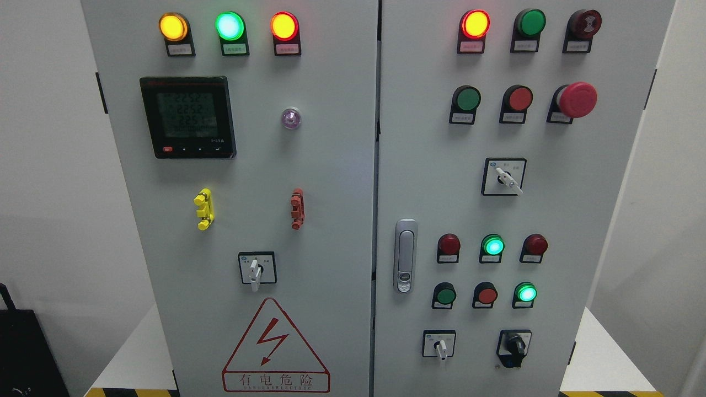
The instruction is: Turn on light switch 1
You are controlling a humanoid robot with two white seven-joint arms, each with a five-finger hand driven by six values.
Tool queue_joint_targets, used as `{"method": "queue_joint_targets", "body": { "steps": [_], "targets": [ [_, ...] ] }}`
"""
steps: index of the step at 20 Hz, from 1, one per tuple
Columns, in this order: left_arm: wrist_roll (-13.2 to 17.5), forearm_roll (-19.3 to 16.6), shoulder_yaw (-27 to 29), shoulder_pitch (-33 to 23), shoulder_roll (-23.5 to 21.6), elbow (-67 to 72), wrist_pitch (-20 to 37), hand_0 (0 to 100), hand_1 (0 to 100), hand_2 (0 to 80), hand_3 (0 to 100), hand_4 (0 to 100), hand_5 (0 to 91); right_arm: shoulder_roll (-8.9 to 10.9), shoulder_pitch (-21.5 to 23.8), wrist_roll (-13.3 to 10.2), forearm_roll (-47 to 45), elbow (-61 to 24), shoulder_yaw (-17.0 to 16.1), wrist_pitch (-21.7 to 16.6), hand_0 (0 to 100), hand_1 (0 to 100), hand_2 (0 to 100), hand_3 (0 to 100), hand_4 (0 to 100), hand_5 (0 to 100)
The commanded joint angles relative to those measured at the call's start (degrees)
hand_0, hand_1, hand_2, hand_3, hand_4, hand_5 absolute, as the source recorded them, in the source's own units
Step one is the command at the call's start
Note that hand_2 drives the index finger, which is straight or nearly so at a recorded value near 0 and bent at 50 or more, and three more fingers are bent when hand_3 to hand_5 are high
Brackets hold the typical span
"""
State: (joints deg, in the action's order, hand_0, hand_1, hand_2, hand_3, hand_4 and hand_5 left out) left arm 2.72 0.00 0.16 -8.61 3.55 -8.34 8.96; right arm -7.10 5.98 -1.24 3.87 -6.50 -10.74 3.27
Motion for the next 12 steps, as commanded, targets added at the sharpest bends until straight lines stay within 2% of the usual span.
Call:
{"method": "queue_joint_targets", "body": {
  "steps": [1, 9, 12],
  "targets": [
    [0.0, -1.2, -1.8, -0.1, 0.0, -0.8, 0.0, 26, 0, 0.0, 0, 0, 0.0, -0.02, 0.0, 0.0, 0.0, 0.0, 0.0, 0.0, 0, 0, 0, 0, 0, 0],
    [0.0, -1.2, -1.8, -0.3, -0.1, -2.3, 0.2, 26, 0, 0.0, 0, 0, 0.0, 0.07, 0.0, 0.0, 0.0, 0.0, 0.0, 0.0, 0, 0, 0, 0, 0, 0],
    [-0.1, -1.3, -1.8, -4.4, -0.3, -10.2, 0.0, 26, 0, 0.0, 0, 0, 0.0, -0.02, 0.0, 0.0, 0.0, 0.0, 0.0, 0.0, 0, 0, 0, 0, 0, 0]
  ]
}}
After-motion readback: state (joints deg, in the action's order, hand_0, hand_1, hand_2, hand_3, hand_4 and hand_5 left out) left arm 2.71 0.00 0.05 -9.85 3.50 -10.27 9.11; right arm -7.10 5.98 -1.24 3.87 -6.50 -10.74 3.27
